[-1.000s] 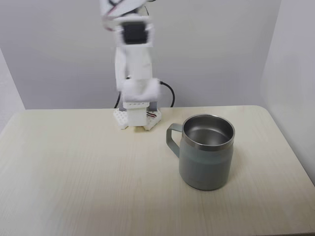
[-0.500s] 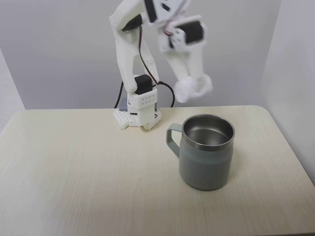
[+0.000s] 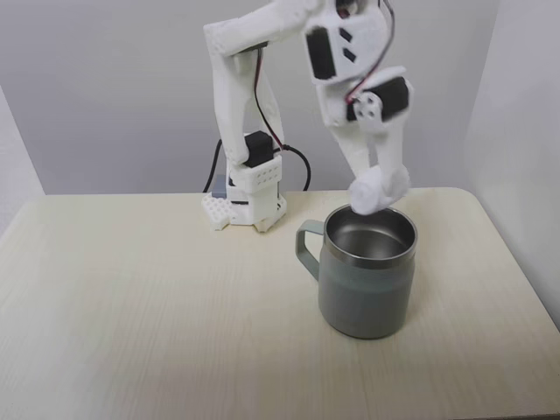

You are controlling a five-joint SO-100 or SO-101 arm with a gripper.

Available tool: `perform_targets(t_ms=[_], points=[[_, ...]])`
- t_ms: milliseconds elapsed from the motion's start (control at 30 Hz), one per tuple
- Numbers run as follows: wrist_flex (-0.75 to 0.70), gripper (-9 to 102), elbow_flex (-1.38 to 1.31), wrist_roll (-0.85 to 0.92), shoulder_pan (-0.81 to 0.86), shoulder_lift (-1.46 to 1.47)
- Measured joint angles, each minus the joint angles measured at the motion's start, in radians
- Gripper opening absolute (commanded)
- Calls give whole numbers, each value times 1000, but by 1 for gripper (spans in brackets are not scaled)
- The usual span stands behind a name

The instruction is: Grasp a dressing and put it in the cup.

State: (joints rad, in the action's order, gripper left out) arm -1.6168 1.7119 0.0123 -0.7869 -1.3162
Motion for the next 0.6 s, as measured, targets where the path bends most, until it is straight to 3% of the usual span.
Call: perform_targets(t_ms=[400, 600], points=[[61, 0, -94, 12, 5, -18], [60, 20, -101, 23, -5, -18]])
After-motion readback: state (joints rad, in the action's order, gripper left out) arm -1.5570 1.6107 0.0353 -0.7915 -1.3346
